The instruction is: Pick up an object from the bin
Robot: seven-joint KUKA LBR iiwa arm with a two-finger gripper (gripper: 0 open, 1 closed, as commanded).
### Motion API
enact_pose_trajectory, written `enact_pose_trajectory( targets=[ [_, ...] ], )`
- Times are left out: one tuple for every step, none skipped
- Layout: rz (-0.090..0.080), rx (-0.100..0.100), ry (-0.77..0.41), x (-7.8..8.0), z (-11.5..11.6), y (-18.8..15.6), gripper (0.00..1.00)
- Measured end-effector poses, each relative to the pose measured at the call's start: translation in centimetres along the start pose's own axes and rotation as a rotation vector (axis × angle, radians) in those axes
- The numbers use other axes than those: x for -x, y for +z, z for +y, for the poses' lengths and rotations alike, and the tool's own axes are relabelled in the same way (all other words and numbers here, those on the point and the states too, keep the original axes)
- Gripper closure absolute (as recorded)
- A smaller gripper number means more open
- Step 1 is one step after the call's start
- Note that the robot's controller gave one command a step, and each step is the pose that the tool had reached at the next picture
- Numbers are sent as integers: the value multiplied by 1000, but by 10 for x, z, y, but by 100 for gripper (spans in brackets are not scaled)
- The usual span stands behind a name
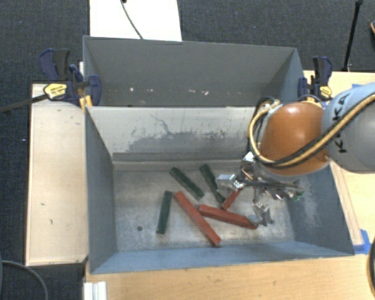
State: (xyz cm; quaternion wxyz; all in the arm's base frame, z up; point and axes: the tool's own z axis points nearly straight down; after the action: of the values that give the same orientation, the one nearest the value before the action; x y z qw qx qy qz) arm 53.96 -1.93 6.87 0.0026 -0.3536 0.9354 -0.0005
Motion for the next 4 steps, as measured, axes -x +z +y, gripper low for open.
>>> enact_pose_trajectory(
  targets=[
    [-5, -3, -2, 4, 2, -5, 100],
    [1, 2, 1, 2, 3, -2, 0],
    [-1, -2, 27, 25, -36, -2, 0],
    [2, 2, 32, 24, -34, -2, 100]
  ],
)
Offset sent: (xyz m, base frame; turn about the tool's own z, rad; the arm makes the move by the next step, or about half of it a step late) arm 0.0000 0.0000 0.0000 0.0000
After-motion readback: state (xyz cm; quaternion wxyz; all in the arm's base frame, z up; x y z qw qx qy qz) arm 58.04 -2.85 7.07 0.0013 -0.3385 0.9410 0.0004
